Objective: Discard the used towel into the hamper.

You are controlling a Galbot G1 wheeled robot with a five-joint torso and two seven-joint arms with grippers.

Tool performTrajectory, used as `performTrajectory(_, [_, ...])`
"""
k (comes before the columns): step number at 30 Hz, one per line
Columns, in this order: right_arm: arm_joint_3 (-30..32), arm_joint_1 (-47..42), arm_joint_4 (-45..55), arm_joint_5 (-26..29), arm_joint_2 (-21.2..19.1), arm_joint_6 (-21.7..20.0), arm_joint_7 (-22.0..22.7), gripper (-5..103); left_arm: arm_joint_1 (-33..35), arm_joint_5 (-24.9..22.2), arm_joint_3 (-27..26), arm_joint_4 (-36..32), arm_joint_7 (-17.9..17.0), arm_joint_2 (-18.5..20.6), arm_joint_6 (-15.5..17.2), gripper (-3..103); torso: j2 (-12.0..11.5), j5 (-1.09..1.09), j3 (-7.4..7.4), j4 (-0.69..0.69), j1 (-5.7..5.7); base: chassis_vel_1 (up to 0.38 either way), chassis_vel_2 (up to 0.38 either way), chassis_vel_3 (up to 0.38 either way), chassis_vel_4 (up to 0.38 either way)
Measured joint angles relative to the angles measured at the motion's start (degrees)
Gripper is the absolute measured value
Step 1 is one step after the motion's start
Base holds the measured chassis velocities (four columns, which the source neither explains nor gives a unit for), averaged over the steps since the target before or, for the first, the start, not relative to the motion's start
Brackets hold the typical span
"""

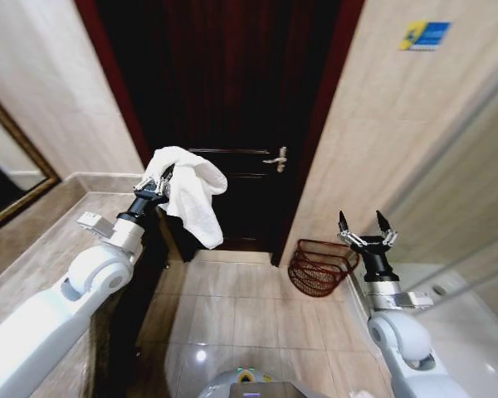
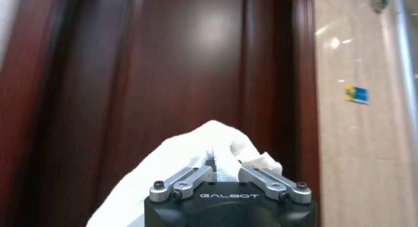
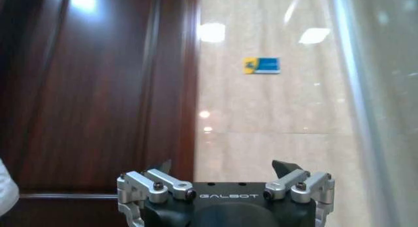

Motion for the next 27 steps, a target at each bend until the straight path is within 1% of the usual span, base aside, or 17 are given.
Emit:
performTrajectory(1, [-0.11, -0.08, 0.01, -0.09, 0.11, 0.01, -0.02, 100, 0.01, 0.12, 0.18, 0.06, 0.18, -0.19, -0.05, 4, 0.0, 0.04, 0.0, 0.0, 0.0, -0.121, -0.128, -0.153, -0.119])
performTrajectory(4, [-0.1, -0.2, 0.14, -0.25, 0.12, -0.19, -0.19, 100, -0.03, 0.13, 0.29, 0.15, 0.4, -0.28, -0.07, 4, 0.0, 0.01, -0.01, -0.01, -0.01, -0.12, -0.127, -0.13, -0.115])
performTrajectory(10, [-0.03, -0.04, 0.01, -0.37, 0.05, -0.45, -0.34, 100, -0.13, 0.16, 0.48, 0.46, 0.98, -0.26, -0.23, 4, 0.0, 0.01, -0.01, -0.02, -0.01, -0.13, -0.127, -0.119, -0.111])
performTrajectory(12, [-0.1, 0.04, -0.05, -0.48, 0.11, -0.51, -0.34, 100, -0.16, 0.16, 0.53, 0.47, 1.08, -0.25, -0.25, 4, 0.0, 0.02, -0.01, 0.01, -0.01, -0.13, -0.119, -0.104, -0.101])
performTrajectory(14, [-0.14, 0.09, -0.21, -0.8, 0.22, -0.53, -0.46, 100, -0.18, 0.17, 0.58, 0.5, 1.18, -0.15, -0.3, 4, 0.0, 0.03, -0.01, 0.0, -0.01, -0.131, -0.12, -0.107, -0.122])
performTrajectory(15, [-0.15, 0.1, -0.25, -0.92, 0.28, -0.53, -0.52, 100, -0.19, 0.17, 0.6, 0.52, 1.22, -0.11, -0.31, 4, 0.0, 0.0, -0.01, -0.02, -0.01, -0.131, -0.12, -0.092, -0.121])
performTrajectory(17, [-0.2, 0.1, -0.29, -1.01, 0.44, -0.53, -0.6, 100, -0.17, 0.17, 0.62, 0.53, 1.29, 0.01, -0.33, 4, 0.0, 0.03, -0.01, 0.01, -0.01, -0.134, -0.107, -0.098, -0.128])
performTrajectory(21, [-0.22, 0.04, -0.28, -1.03, 0.6, -0.53, -0.62, 100, -0.03, 0.17, 0.62, 0.45, 1.41, 0.14, -0.33, 4, 0.0, 0.01, 0.0, 0.0, 0.0, -0.144, -0.111, -0.118, -0.127])
performTrajectory(27, [-0.42, -0.67, -0.13, -1.6, 1.43, -0.29, -0.88, 100, 0.42, 0.25, 0.69, -0.01, 2.83, 0.54, -0.57, 4, -0.01, 0.02, 0.0, -0.01, 0.0, -0.115, -0.13, -0.133, -0.123])
